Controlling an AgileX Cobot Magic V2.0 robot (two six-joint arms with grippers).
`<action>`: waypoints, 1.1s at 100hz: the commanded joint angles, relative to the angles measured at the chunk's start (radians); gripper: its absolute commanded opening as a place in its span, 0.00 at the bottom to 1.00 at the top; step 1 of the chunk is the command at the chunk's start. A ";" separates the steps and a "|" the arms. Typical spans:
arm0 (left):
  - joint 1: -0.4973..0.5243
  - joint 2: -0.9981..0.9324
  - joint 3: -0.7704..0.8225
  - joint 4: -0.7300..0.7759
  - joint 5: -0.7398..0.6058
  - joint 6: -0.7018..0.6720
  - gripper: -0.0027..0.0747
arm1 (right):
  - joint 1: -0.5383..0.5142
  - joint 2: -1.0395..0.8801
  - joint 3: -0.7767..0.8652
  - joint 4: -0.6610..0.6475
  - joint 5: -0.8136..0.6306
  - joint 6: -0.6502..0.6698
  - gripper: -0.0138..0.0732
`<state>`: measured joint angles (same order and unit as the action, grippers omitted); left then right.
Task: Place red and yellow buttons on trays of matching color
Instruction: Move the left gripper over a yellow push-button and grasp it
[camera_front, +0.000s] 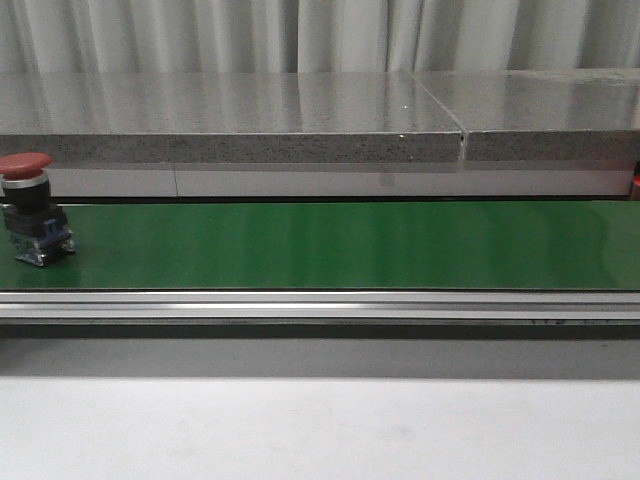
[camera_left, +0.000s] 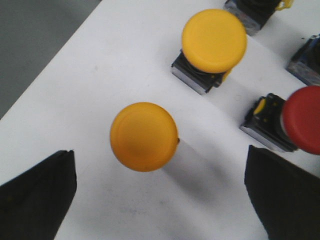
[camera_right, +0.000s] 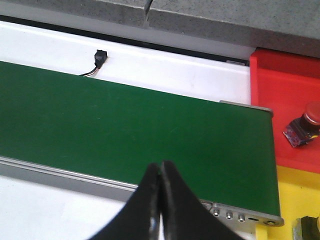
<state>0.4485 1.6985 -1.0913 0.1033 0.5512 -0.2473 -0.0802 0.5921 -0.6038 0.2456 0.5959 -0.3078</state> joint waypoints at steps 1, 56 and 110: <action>0.028 -0.010 -0.025 -0.004 -0.063 -0.009 0.89 | 0.000 -0.003 -0.027 0.004 -0.062 -0.009 0.08; 0.077 0.086 -0.026 -0.045 -0.175 -0.003 0.89 | 0.000 -0.003 -0.027 0.004 -0.062 -0.009 0.08; 0.066 0.050 -0.026 -0.052 -0.161 -0.003 0.01 | 0.000 -0.003 -0.027 0.004 -0.062 -0.009 0.08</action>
<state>0.5243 1.8239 -1.0913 0.0625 0.4201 -0.2473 -0.0802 0.5921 -0.6038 0.2456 0.5959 -0.3078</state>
